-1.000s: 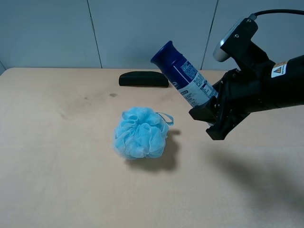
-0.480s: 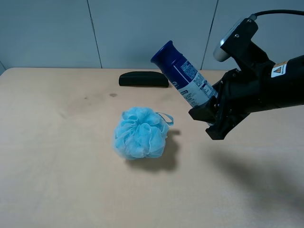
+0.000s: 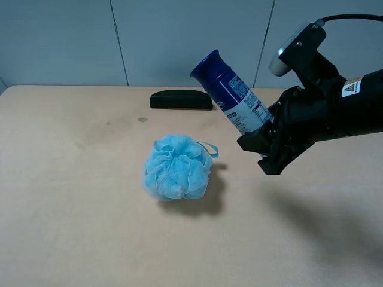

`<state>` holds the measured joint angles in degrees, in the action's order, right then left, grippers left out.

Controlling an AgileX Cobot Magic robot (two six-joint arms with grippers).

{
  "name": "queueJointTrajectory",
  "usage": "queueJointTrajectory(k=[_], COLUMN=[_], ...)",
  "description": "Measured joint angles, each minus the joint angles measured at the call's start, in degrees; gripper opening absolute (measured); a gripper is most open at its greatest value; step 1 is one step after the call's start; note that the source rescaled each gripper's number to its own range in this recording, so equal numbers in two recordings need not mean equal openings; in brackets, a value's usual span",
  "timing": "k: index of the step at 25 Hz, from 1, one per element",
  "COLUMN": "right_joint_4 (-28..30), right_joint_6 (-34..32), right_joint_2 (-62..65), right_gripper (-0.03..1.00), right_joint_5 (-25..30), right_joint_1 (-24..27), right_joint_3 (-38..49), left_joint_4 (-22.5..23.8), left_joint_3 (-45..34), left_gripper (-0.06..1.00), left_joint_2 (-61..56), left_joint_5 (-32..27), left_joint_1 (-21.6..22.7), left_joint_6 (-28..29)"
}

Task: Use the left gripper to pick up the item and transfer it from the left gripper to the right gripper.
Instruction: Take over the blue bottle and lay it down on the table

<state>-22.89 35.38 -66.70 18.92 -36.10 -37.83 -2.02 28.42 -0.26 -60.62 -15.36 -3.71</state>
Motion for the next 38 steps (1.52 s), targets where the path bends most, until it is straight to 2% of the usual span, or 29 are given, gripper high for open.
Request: queueJointTrajectory(k=[3,9,13,21,27,33,38], right_joint_4=[0.0,-0.17,-0.17,1.48,5.06,7.63,8.23], right_joint_6=[-2.41,-7.89,-11.69,-19.16,-24.63,-26.27,-25.85], right_joint_2=[0.0,0.0,0.0,0.0,0.0,-2.58,-9.83], right_gripper=[0.11,0.11,0.11,0.11,0.11,0.11,0.11], right_joint_5=[0.0,0.0,0.13,1.0,5.11,10.35,10.54], right_joint_1=[0.0,0.0,0.0,1.91,10.14,20.01,22.89], right_joint_3=[0.0,0.0,0.0,0.0,0.0,0.0,0.0], left_joint_4=[0.0,0.0,0.0,0.05,0.05,0.05,0.05], left_joint_3=[0.0,0.0,0.0,0.0,0.0,0.0,0.0], left_gripper=[1.0,1.0,1.0,1.0,1.0,1.0,1.0], left_joint_2=[0.0,0.0,0.0,0.0,0.0,0.0,0.0], left_joint_5=[0.0,0.04,0.04,0.04,0.04,0.04,0.04], left_joint_1=[2.97,13.71,18.45,19.38,19.38,19.38,19.38], left_joint_6=[0.0,0.0,0.0,0.0,0.0,0.0,0.0])
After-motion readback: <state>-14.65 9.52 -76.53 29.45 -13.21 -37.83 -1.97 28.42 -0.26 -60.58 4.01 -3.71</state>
